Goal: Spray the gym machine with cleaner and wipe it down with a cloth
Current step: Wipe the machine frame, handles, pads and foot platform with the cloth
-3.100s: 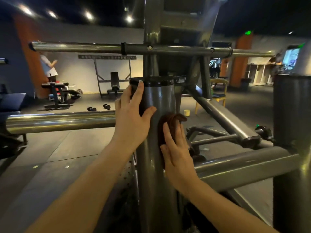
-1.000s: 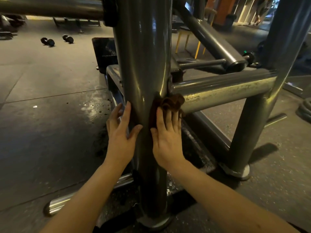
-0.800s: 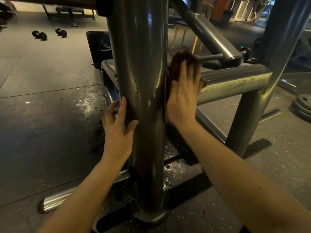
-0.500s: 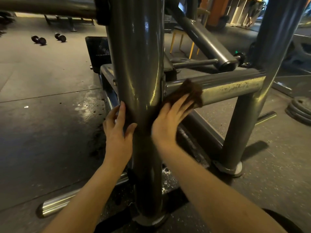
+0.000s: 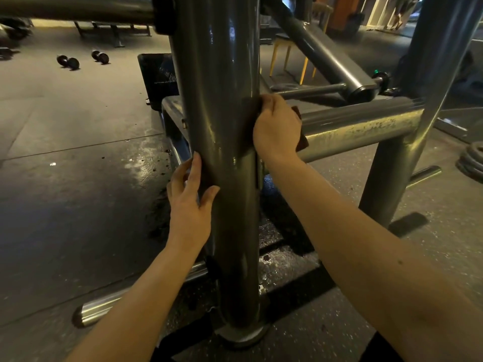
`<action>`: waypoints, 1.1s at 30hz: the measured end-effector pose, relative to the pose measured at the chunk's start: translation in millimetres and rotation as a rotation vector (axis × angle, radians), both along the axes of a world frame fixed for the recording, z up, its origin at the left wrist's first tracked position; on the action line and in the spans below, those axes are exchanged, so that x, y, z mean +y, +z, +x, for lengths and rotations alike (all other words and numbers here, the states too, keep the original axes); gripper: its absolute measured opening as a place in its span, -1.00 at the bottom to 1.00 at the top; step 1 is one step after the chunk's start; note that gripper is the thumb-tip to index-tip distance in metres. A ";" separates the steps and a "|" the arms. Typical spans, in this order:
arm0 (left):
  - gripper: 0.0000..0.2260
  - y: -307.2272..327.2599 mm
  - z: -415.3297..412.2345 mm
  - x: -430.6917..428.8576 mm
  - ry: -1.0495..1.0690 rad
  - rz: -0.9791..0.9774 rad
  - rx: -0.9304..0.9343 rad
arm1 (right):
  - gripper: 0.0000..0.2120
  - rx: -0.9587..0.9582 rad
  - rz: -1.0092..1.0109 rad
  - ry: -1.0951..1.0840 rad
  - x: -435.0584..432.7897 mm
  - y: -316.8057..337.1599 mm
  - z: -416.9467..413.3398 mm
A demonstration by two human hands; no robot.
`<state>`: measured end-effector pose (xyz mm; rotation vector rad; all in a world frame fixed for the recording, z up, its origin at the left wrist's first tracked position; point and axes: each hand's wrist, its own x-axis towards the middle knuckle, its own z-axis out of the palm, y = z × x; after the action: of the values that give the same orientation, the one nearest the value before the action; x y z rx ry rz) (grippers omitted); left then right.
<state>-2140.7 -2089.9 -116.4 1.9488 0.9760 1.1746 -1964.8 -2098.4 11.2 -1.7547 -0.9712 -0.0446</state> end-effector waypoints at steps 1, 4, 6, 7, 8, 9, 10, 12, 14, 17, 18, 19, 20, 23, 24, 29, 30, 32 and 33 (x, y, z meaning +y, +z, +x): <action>-0.29 0.1 -0.1 -0.2 -0.003 0.001 0.005 | -0.76 0.011 0.016 0.006 0.1 -1.0 0.7; -0.30 0.1 -2.5 0.8 0.004 0.012 0.026 | -0.70 -0.045 0.016 0.094 -11.0 -13.8 8.8; -0.30 0.5 -3.7 2.2 0.008 0.006 0.034 | -0.64 -0.041 0.060 0.122 -26.4 -25.5 11.8; -0.31 1.0 -4.0 2.9 0.008 0.013 0.043 | -0.65 -0.015 0.095 0.123 -33.4 -28.3 12.8; -0.31 1.4 -4.4 3.6 0.010 0.032 0.059 | -0.67 0.030 0.130 0.125 -38.3 -27.4 13.3; -0.31 1.7 -5.2 3.9 0.015 0.053 0.076 | -0.70 0.092 0.166 0.119 -40.6 -21.5 13.1; -0.31 2.1 -6.0 3.9 0.018 0.065 0.086 | -0.72 0.168 0.210 0.107 -41.8 -11.8 13.6; -0.32 2.8 -6.9 4.0 0.021 0.083 0.098 | -0.74 0.330 0.353 0.087 -41.8 15.0 13.2; -0.31 3.6 -6.5 3.6 0.019 0.078 0.101 | -0.75 0.419 0.466 0.159 -38.8 36.6 9.4; -0.32 2.4 -7.0 4.8 -0.004 0.033 0.044 | -0.57 0.204 0.310 0.338 -20.4 28.3 -13.6; -0.33 1.5 -7.3 5.5 -0.009 0.030 0.026 | -0.47 0.039 0.229 0.324 -14.5 13.8 -21.5; -0.33 0.4 -7.6 5.9 -0.014 0.031 0.016 | -0.42 -0.108 0.177 0.270 -10.3 -2.5 -27.5; -0.33 -0.2 -7.4 5.3 -0.018 0.030 0.007 | -0.40 -0.221 0.153 0.196 -8.6 -19.1 -30.9; -0.33 -7.8 -6.9 4.6 -0.015 0.004 -0.022 | -0.41 -0.355 0.101 0.086 -23.6 -70.8 -40.2; -0.33 -11.4 -7.0 3.6 -0.025 -0.002 -0.043 | -0.40 -0.363 0.078 0.096 -33.1 -94.0 -45.1; -0.29 -38.1 -8.6 -5.4 -0.009 -0.073 -0.097 | -0.26 -0.033 -0.059 0.196 -79.8 -192.9 -75.5; -0.27 -42.0 -9.0 -8.7 -0.007 -0.118 -0.114 | -0.25 0.085 -0.063 0.198 -82.3 -196.2 -79.3; -0.29 -48.7 -9.0 -14.6 0.006 -0.221 -0.152 | -0.29 0.290 -0.055 0.189 -78.8 -185.0 -81.2; -0.30 -51.0 -9.3 -17.6 0.015 -0.265 -0.159 | -0.31 0.359 -0.042 0.177 -75.7 -173.7 -81.5</action>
<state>-2150.0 -2107.5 -167.5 1.6177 1.0078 1.1267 -2046.3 -2174.0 -162.4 -1.6353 -0.8607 0.3935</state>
